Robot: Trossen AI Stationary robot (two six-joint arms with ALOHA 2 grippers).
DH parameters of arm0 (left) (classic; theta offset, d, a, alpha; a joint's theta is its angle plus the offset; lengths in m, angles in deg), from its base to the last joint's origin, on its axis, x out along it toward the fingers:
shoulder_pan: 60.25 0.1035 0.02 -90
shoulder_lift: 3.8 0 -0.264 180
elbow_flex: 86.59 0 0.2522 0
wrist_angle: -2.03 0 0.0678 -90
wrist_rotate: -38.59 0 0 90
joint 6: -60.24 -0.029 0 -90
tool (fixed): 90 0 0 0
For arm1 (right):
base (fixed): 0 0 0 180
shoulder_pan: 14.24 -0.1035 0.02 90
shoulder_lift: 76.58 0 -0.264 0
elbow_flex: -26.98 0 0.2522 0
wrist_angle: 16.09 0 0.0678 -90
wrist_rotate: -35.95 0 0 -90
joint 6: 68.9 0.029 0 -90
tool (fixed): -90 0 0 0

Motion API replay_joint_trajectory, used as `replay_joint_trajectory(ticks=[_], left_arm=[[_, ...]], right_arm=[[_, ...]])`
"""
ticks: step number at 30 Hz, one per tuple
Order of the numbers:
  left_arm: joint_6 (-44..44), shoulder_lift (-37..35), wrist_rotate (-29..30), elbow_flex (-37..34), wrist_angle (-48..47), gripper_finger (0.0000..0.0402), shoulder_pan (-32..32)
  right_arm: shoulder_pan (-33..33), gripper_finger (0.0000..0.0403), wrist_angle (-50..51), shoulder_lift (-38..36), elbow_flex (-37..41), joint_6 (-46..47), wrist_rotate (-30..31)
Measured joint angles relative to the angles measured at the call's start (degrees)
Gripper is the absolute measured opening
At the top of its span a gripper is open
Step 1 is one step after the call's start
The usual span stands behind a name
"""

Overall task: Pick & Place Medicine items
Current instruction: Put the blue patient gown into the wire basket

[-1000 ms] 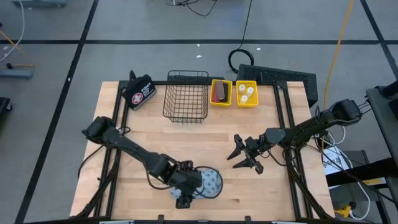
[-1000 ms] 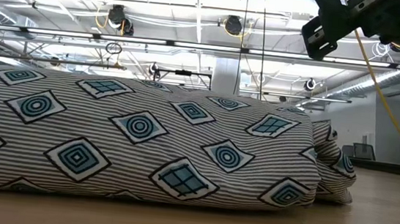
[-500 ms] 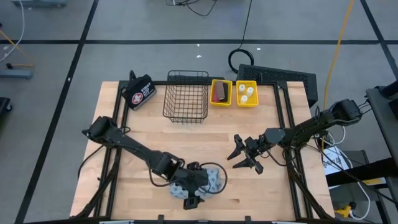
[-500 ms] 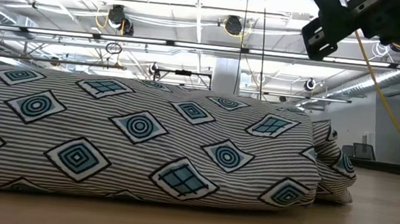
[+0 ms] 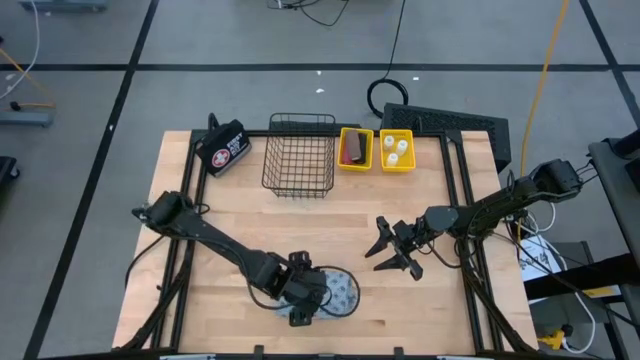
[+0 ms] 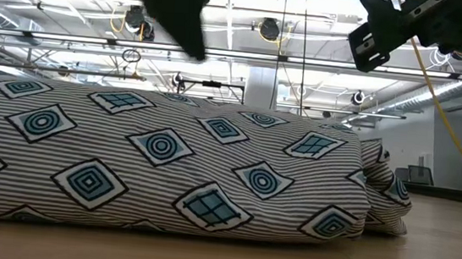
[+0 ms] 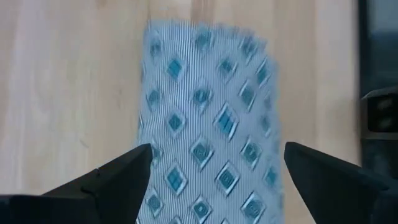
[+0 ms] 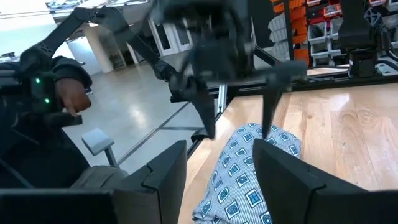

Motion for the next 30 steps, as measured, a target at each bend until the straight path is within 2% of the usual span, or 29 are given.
replay_joint_trajectory(ticks=[5, 12, 16, 26, 30], left_arm=[[-0.5, 5.3, -3.3, 0.0, 0.1, 0.037, 0.4], [-0.3, 10.9, -2.3, 0.1, -0.1, 0.037, 0.4], [0.1, 12.5, -4.5, 0.2, 1.3, 0.037, 0.5], [-1.0, 15.9, -2.9, 0.4, 1.4, 0.0369, 0.5], [-1.0, 15.9, -3.1, 0.4, 1.0, 0.0347, 0.6]], right_arm=[[0.0, 0.0173, 0.4, 0.0, 0.0, 0.0, 0.0], [0.0, 0.017, 0.8, 0.0, 0.0, 0.0, 0.2], [0.0, 0.0169, 0.9, 0.0, 0.0, 0.0, 0.2], [0.0, 0.0169, 1.4, 0.0, 0.0, -0.6, 0.3], [0.0, 0.0169, 1.5, 0.0, 0.0, -0.7, 0.2]])
